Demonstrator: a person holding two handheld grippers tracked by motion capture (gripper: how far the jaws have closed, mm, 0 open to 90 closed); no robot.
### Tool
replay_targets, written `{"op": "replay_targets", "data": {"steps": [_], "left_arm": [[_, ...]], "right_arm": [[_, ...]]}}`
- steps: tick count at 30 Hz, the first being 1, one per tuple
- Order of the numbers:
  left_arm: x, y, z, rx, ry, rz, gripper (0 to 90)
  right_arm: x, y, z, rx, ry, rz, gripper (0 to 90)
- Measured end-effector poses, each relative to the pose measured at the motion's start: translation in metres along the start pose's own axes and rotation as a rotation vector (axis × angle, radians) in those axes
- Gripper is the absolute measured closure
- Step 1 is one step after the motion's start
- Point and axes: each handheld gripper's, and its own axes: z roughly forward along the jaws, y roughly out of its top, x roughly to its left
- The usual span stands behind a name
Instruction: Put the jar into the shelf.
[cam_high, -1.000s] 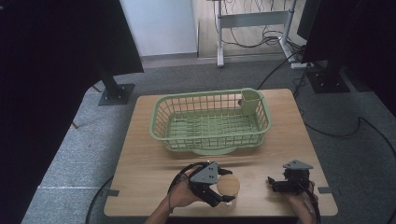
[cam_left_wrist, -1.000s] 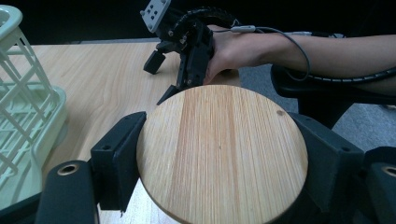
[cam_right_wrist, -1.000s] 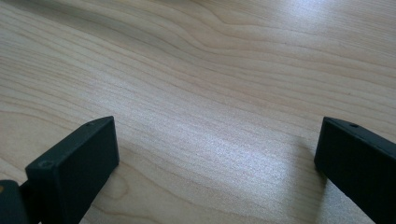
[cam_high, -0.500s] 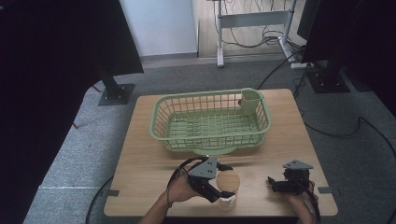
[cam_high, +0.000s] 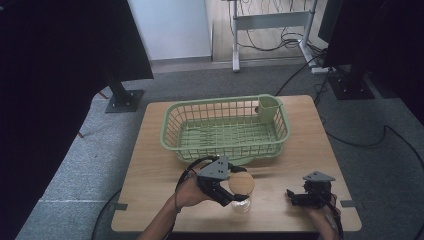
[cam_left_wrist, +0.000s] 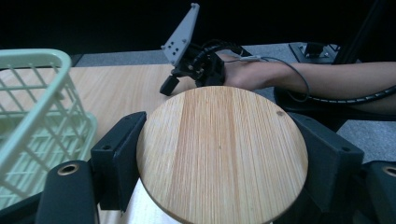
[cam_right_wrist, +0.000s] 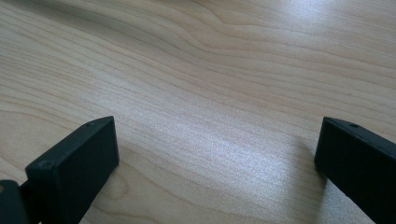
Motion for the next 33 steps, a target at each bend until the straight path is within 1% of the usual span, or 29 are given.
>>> {"op": "replay_targets", "data": {"steps": [6,12,19,24,33], "left_arm": [[0.009,0.008,-0.007,-0.003,0.011,-0.011,23.6],[0.018,0.017,-0.013,0.000,0.036,-0.008,23.7],[0.028,0.029,-0.020,-0.007,0.050,-0.008,23.6],[0.034,0.039,-0.023,-0.002,0.070,-0.006,23.6],[0.046,0.054,-0.030,-0.009,0.073,-0.016,23.6]], "right_arm": [[0.000,0.000,0.000,-0.001,0.000,-0.002,0.0],[0.000,0.000,0.000,-0.001,0.001,-0.003,0.0],[0.000,0.000,0.000,-0.001,0.001,-0.003,0.0],[0.000,0.000,0.000,-0.001,0.001,-0.003,0.0],[0.000,0.000,0.000,-0.001,0.002,-0.003,0.0]]}}
